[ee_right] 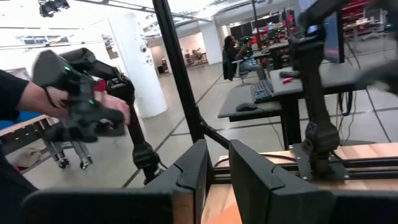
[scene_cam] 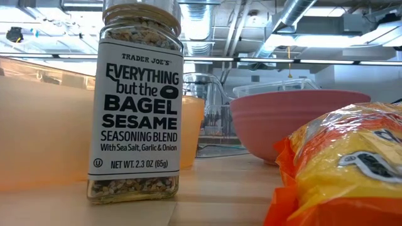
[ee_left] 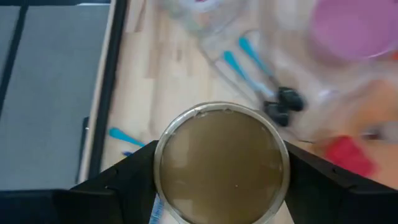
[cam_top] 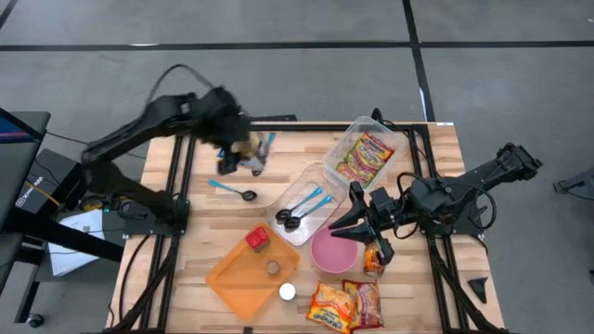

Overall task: Pick & Place Food Item
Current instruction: Put the gold seasoning bottle into the orange bin

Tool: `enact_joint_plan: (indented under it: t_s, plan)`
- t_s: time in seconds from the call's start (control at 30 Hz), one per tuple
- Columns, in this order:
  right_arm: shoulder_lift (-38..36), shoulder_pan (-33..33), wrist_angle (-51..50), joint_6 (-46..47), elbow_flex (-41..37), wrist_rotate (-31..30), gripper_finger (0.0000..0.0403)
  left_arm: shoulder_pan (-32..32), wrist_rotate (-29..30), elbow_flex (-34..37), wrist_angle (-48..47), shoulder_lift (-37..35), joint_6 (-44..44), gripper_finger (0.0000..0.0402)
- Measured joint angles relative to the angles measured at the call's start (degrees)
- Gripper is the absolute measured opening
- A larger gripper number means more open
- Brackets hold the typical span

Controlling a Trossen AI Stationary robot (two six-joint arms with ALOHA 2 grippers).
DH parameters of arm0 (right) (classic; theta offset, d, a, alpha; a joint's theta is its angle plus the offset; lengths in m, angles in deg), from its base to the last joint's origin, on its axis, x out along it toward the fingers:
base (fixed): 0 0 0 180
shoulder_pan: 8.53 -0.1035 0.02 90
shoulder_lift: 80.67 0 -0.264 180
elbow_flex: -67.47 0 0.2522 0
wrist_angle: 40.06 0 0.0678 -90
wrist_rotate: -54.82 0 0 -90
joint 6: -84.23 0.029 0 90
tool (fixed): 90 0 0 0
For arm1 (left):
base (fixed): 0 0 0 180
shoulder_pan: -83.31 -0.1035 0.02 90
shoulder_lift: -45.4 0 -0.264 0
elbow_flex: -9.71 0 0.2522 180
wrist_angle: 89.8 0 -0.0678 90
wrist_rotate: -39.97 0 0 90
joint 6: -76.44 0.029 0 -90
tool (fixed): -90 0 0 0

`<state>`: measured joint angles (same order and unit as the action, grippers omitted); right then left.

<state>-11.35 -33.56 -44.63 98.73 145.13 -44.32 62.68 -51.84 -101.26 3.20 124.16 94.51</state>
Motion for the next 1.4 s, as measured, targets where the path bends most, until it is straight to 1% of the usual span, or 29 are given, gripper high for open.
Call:
enact_joint_plan:
  t_s: [0.1, 0.23, 0.4, 0.53, 0.73, 0.87, 0.93, 1.0, 1.1, 1.17, 1.4]
  plan:
    - [0.0, 0.7, 0.0, 0.0, 0.0, 0.0, 0.0065, 4.9, 0.0, 0.0, -2.3, -4.0, -6.1, 0.0267]
    - [0.0, 1.5, 0.0, -0.1, 0.0, 0.1, 0.0065, 12.2, 0.1, 0.0, -4.0, -6.8, -12.9, 0.0267]
    - [0.0, 2.4, -0.2, -0.1, 0.0, 0.1, 0.0066, 22.2, 0.4, 0.0, -6.3, -6.3, -20.1, 0.0267]
    - [0.0, 3.0, -0.2, 0.0, 0.0, 0.1, 0.0066, 31.3, 0.4, 0.4, -7.5, -4.2, -22.8, 0.0267]
    - [0.0, 3.1, -0.5, 0.1, 0.0, 0.1, 0.0066, 43.5, 0.5, 6.2, -6.1, -1.3, -27.0, 0.0267]
    - [0.0, 3.1, -0.6, 0.1, 0.0, 0.1, 0.0066, 51.5, 0.1, 11.4, -2.6, -0.2, -30.1, 0.0267]
    - [0.0, 3.1, -0.6, 0.5, 0.0, 0.1, 0.0066, 54.5, 0.0, 13.8, 0.4, 0.3, -30.6, 0.0267]
    - [0.0, 3.1, -0.6, 0.5, 0.0, 0.1, 0.0066, 55.7, 0.3, 15.6, 4.0, 1.3, -30.7, 0.0267]
    - [0.0, 3.0, -0.6, 0.6, 0.0, 0.1, 0.0066, 54.8, 3.5, 17.2, 9.3, 3.6, -30.3, 0.0267]
    - [0.0, 3.0, -0.7, 0.6, 0.0, 0.1, 0.0066, 53.0, 5.0, 17.9, 12.3, 5.5, -29.5, 0.0267]
    - [0.0, 2.9, -0.6, 0.8, 0.0, 0.2, 0.0066, 46.1, 4.9, 18.3, 20.4, 11.9, -23.0, 0.0267]
